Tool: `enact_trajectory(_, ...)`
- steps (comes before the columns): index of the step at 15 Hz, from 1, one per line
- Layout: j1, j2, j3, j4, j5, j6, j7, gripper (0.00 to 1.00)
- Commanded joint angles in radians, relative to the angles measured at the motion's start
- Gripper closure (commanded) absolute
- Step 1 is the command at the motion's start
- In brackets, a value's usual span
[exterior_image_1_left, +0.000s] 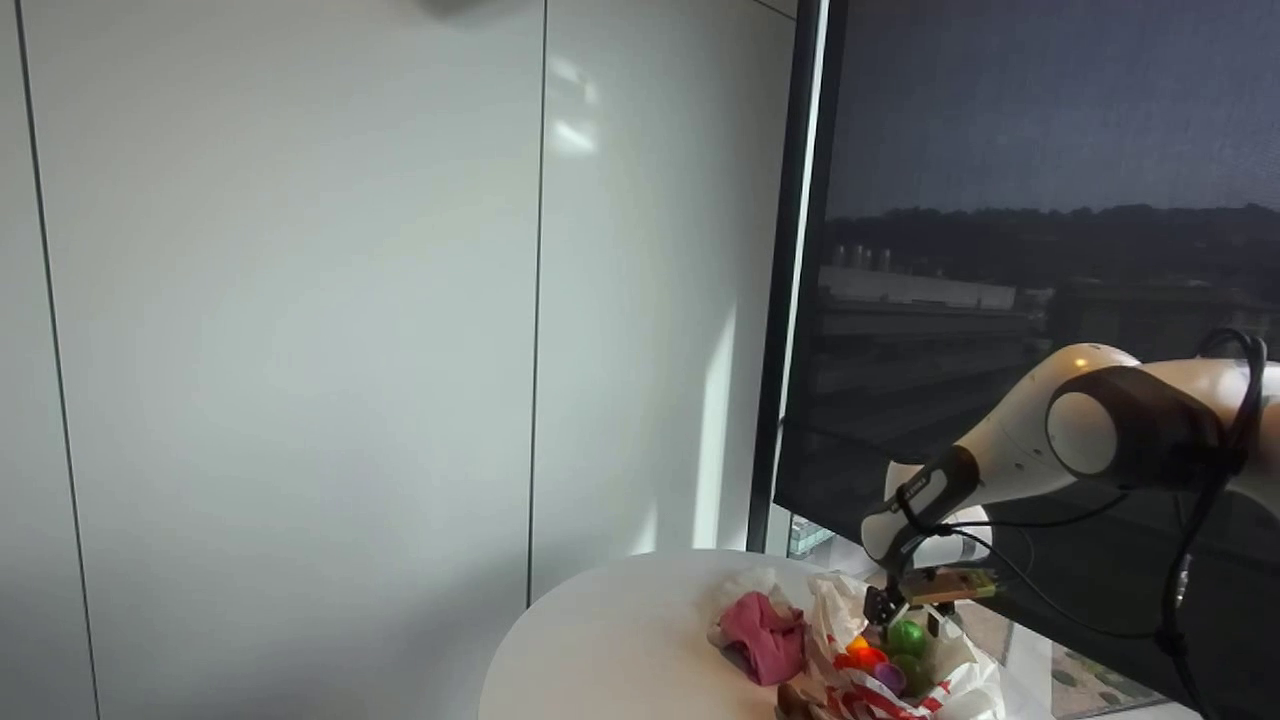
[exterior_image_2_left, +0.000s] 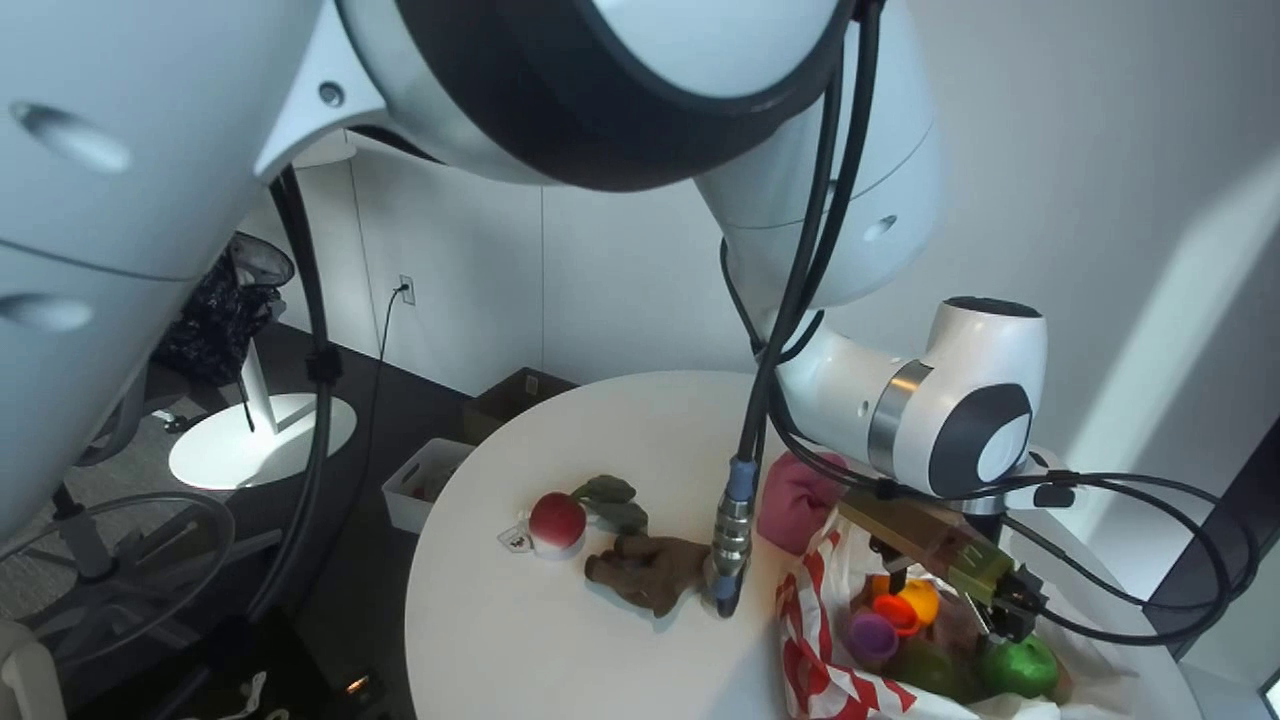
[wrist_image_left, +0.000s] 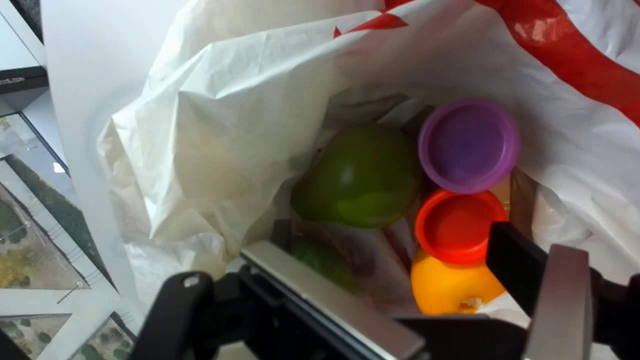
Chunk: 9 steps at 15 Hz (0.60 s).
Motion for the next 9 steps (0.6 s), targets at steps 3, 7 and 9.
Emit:
enact_trajectory(3,-0.002,0.018,0.002,0.026,-0.003,-0.035,0.006,0.00)
enact_trajectory(7,0.006,0.091,-0.012,0.102,-0.002,-0.037,0.052,0.00)
enact_trajectory(9,0.004,0.133,-0.018,0.161,-0.001,-0.056,0.067,0.00)
